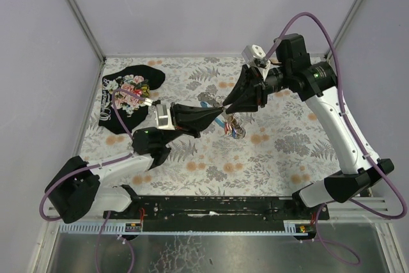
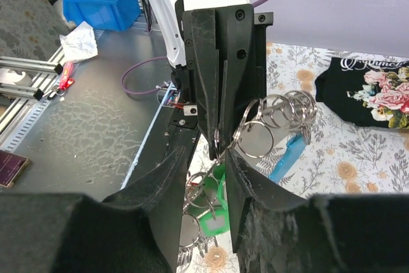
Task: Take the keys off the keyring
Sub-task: Remove the key from the keyring.
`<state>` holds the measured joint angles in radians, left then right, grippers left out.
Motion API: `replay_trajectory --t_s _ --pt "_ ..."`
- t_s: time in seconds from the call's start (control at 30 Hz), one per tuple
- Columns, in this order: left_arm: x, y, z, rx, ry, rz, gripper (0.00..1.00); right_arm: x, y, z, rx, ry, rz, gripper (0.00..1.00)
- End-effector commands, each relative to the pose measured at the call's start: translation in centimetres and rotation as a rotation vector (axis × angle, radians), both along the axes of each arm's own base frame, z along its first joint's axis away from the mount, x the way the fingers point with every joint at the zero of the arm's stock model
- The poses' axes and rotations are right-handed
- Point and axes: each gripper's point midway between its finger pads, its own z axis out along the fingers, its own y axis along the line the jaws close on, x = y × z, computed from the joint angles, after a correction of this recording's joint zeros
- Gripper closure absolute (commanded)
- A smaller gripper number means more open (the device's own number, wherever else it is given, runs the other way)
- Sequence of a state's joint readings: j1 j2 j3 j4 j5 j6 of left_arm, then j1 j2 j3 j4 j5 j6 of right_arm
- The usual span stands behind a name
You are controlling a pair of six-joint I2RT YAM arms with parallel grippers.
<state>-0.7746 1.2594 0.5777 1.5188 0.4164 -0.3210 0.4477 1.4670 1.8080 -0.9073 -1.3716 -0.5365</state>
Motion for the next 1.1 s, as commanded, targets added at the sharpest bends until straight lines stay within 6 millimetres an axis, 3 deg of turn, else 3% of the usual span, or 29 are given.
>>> replay_trajectory --t_s 0.0,0.37,0.57,0.73,0.87,1.07 --pt "-1.5 0.9 3.2 -0.091 -0.093 -0.014 1.00 -1.2 0.1 1.1 0.023 -0.037 0.022 0.63" --pt "-1.4 0.9 3.1 -0.092 -0.086 -0.012 1.00 -0.8 0.4 0.3 -0.016 -0.079 -0.008 0.78" --pt "-1.1 0.8 2.8 -0.090 -0.071 -0.010 1.00 -0.6 0.4 0.3 -0.030 -0.125 -0.023 1.00" --pt "-1.0 0.8 2.1 -0.077 -0.048 -0.005 0.99 0.5 -0.1 0.4 -0.082 -0.196 -0.099 1.00" --pt "-0.9 1.0 1.2 -0.046 -0.026 0.008 0.82 1.1 -0.5 0.0 -0.121 -0.221 -0.133 1.00" --pt "-0.7 1.7 0.1 0.018 0.005 0.067 0.77 2.1 -1.1 -0.9 -0.181 -0.264 -0.181 1.00"
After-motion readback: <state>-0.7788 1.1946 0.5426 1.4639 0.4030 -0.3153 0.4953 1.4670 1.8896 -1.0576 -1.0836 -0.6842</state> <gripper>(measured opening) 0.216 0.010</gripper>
